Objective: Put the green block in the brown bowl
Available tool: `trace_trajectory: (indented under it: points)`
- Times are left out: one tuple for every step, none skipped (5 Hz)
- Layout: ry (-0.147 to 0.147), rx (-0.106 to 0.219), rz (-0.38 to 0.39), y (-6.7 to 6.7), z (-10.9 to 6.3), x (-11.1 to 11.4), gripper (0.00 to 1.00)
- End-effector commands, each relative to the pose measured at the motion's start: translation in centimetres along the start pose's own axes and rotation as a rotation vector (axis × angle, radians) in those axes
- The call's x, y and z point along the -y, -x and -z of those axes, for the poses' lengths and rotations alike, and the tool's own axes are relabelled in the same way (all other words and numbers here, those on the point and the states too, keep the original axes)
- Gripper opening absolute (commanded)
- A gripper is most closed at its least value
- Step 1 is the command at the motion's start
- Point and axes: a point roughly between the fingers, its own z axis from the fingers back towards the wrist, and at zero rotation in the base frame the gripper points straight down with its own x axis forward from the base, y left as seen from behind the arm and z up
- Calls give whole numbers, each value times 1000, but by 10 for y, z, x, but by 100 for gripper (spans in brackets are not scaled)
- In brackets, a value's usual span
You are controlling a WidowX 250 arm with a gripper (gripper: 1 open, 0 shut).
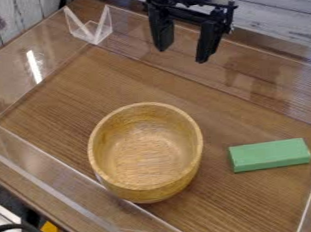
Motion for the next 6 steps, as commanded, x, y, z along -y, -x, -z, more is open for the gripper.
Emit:
trace_trajectory:
  points:
    - [-1,-17,39,-2,0,-5,100]
    - [-11,-36,168,5,4,16,100]
    - [-12,-56,216,14,9,25,100]
    - [-25,-62,344,5,13,46,100]
    - [-47,-63,495,-7,20,76,100]
    - [-62,-68,705,-9,35,99,100]
